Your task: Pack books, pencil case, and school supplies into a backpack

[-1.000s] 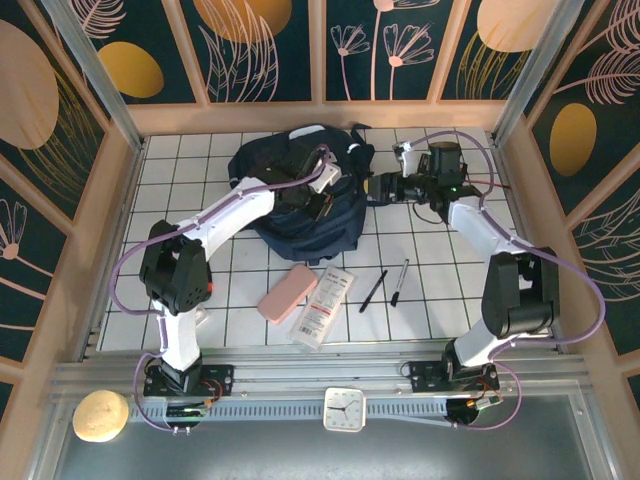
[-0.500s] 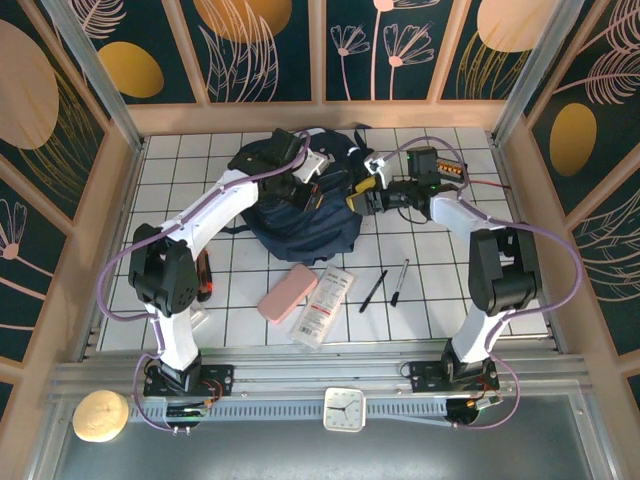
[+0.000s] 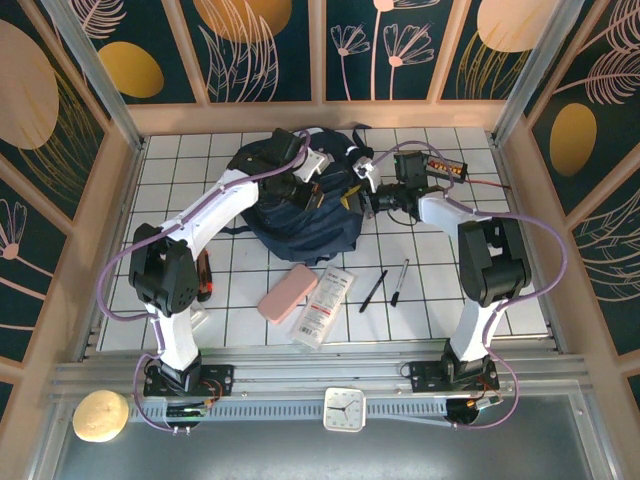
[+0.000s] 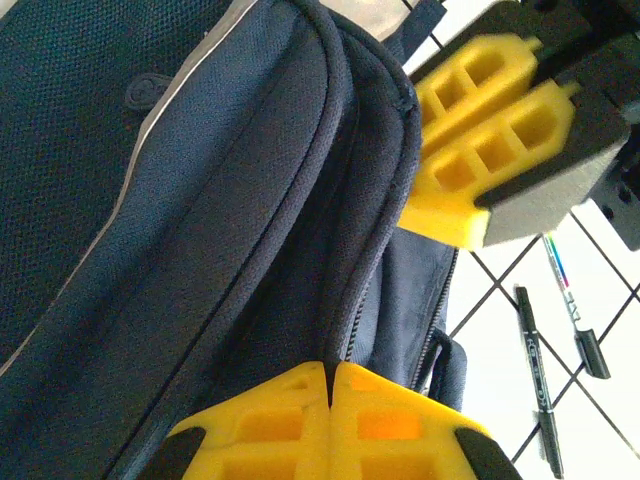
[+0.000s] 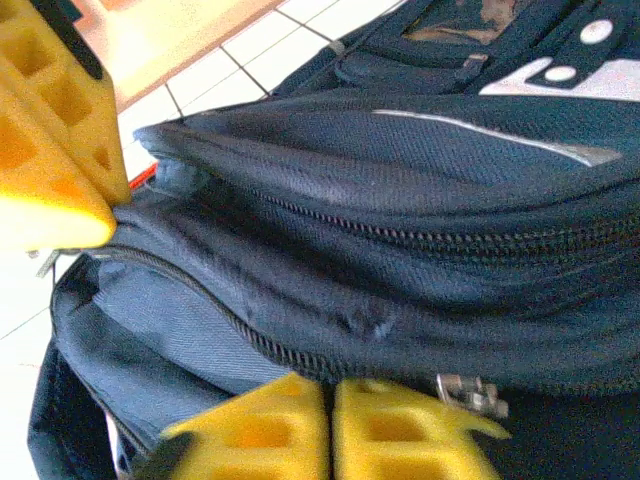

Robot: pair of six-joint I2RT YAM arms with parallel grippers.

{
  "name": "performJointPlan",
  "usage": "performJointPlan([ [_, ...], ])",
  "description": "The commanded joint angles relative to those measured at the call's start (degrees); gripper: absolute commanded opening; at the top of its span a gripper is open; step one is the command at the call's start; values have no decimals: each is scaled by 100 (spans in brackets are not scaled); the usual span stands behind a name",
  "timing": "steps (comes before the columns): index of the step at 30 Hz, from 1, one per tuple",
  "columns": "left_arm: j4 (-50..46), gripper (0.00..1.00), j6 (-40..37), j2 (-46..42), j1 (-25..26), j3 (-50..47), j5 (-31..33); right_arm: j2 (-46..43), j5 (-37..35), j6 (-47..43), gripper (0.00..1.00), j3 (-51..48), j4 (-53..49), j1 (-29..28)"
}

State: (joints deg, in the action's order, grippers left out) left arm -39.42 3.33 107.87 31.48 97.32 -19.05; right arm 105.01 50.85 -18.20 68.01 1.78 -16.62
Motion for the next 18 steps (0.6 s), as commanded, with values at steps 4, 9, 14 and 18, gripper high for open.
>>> performJointPlan([
  [4, -117, 0, 133, -269, -42, 411, 373, -284, -529, -59, 0, -74, 91, -4],
  [9, -226, 0, 134, -288, -38, 291, 1070, -535, -611, -114, 0, -45, -215, 9],
  [14, -268, 0, 242, -327, -32, 253, 1474, -526, -434, 195, 0, 507, -1020, -70],
  [18, -249, 0, 264, -350, -38, 279, 1607, -222, 115, 412, 0, 1090, -2059, -5],
])
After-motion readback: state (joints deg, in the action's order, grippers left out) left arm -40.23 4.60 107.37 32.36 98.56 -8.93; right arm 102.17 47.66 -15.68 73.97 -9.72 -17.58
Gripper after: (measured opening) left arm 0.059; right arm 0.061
